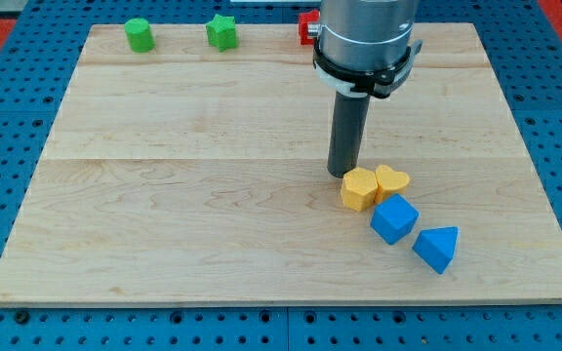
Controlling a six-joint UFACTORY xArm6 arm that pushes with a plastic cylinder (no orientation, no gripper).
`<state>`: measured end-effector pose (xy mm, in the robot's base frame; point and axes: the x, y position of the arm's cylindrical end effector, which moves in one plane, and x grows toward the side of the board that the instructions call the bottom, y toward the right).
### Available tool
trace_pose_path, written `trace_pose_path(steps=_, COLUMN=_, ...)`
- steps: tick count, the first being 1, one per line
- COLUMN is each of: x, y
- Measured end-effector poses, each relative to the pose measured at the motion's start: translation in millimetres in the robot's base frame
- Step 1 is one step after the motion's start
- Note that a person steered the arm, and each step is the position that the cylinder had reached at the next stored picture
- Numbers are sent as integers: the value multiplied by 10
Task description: Move red star into green star
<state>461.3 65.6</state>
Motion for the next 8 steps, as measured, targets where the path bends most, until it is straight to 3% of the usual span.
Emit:
trace_pose_path(steps=2, x=-923, y=-118)
trace_pose_path(steps=4, x=-1830, y=1021)
trace_pose_path(steps=5, x=-2465, y=1282)
trace_pose_path(steps=6, x=-2701, y=1354)
trace_pose_path(steps=7, x=-2700, y=1180)
trace_pose_path(steps=8, x=-2696, y=106)
